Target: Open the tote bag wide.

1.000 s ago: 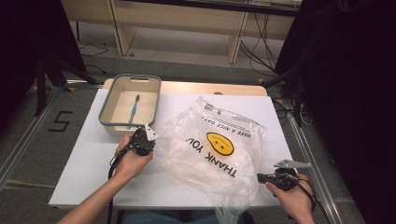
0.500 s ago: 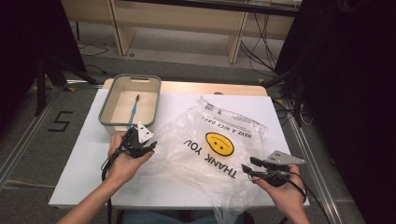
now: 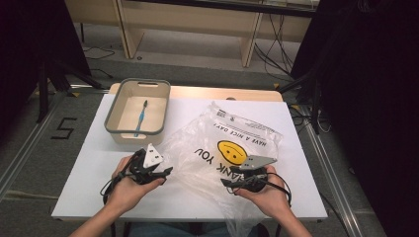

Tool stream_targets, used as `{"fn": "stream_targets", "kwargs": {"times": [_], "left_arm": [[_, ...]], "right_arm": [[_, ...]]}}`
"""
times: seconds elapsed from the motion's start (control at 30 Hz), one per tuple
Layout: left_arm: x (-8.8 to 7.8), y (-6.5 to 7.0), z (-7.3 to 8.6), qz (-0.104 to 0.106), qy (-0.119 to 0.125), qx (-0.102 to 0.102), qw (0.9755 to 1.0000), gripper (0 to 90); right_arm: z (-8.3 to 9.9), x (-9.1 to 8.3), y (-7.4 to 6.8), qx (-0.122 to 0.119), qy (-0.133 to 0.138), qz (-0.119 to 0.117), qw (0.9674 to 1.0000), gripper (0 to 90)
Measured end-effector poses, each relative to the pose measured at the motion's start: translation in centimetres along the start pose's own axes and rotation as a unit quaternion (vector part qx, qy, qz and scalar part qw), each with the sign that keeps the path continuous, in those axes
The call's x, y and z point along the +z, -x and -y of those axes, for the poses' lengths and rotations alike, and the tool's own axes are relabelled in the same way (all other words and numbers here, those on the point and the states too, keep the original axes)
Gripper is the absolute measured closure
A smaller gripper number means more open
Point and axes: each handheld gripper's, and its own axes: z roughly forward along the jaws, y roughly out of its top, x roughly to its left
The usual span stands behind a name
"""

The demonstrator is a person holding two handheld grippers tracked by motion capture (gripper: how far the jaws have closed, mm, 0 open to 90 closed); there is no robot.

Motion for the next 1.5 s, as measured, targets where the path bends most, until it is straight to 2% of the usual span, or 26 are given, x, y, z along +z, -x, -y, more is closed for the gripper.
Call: {"fn": "stream_targets", "kwargs": {"times": [0.1, 0.17, 0.37, 0.5, 0.67, 0.83, 1.1, 1.23, 1.27, 1.5], "left_arm": [[0.2, 1.6, -0.1, 0.036, -0.006, 0.01, 0.9993, 56.0], [0.6, 2.3, -0.2, 0.048, -0.015, 0.022, 0.9985, 59.2], [2.1, 3.9, 0.1, 0.077, -0.047, 0.036, 0.9953, 67.5], [3.3, 4.3, 0.2, 0.091, -0.062, 0.031, 0.9934, 73.4], [4.6, 4.5, -0.1, 0.093, -0.072, 0.031, 0.9926, 81.8], [5.5, 4.8, -0.2, 0.09, -0.079, 0.04, 0.992, 84.0], [6.3, 5.0, -0.2, 0.088, -0.089, 0.049, 0.9909, 85.7], [6.5, 4.9, -0.1, 0.085, -0.092, 0.048, 0.9909, 86.3], [6.5, 4.9, 0.0, 0.085, -0.094, 0.048, 0.9908, 86.3], [6.6, 4.9, 0.0, 0.086, -0.095, 0.048, 0.9905, 86.8]], "right_arm": [[-0.4, 0.9, -0.2, -0.006, -0.009, -0.01, 0.9999, 45.0], [-0.6, 1.5, -0.3, -0.01, -0.014, -0.017, 0.9997, 45.1], [-1.2, 2.9, -1.1, -0.028, -0.029, -0.039, 0.9984, 45.1], [-1.3, 4.0, -1.5, -0.041, -0.047, -0.052, 0.9967, 45.2], [-1.1, 5.3, -1.7, -0.05, -0.076, -0.057, 0.9943, 47.4], [-0.8, 5.9, -1.3, -0.05, -0.095, -0.057, 0.9926, 50.8], [-0.6, 6.2, -1.1, -0.044, -0.105, -0.05, 0.9922, 61.0], [-0.5, 6.3, -0.8, -0.029, -0.11, -0.05, 0.9922, 70.6], [-0.5, 6.3, -0.8, -0.029, -0.11, -0.05, 0.9922, 70.6], [-0.4, 6.1, -0.6, -0.013, -0.096, -0.039, 0.9946, 87.2]]}}
